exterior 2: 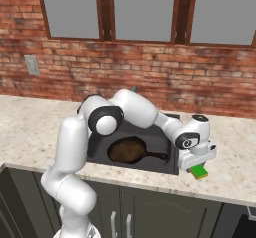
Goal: Pick the pan and sponge and place them into the sink. Then turn on the water.
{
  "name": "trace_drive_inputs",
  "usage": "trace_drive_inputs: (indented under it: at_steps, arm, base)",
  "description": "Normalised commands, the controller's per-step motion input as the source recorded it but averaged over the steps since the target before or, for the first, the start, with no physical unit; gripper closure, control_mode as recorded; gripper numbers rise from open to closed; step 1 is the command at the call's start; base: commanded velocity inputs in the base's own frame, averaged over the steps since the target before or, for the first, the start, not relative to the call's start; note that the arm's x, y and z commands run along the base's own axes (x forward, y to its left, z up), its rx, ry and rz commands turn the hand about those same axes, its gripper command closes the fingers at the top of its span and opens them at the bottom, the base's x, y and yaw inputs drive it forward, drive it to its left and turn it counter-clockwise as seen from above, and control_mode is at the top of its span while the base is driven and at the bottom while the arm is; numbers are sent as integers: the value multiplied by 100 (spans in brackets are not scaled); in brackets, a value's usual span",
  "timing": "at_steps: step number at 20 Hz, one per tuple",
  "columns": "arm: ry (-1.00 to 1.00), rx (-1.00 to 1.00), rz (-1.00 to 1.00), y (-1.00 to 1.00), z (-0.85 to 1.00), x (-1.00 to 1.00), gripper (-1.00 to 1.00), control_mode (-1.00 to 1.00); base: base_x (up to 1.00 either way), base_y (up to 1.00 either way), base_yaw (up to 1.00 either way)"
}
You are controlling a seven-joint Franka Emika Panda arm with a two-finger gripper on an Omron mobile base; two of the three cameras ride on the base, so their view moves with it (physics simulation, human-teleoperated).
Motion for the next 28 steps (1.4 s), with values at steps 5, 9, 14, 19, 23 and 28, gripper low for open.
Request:
trace_drive_inputs:
  at_steps: [5,9,14,19,23,28]
  arm:
    - [0,0,8,3,0,-8,100,-100]
    - [-6,0,15,48,28,-41,100,-100]
    - [-13,0,25,78,36,-51,100,-100]
    - [-17,0,31,100,32,-17,100,-100]
    - [-23,0,34,93,39,8,100,-100]
    - [-20,0,35,76,44,43,100,-100]
  base:
    - [0,0,0]
    - [0,0,0]
    - [0,0,0]
    - [0,0,0]
    - [0,0,0]
    - [0,0,0]
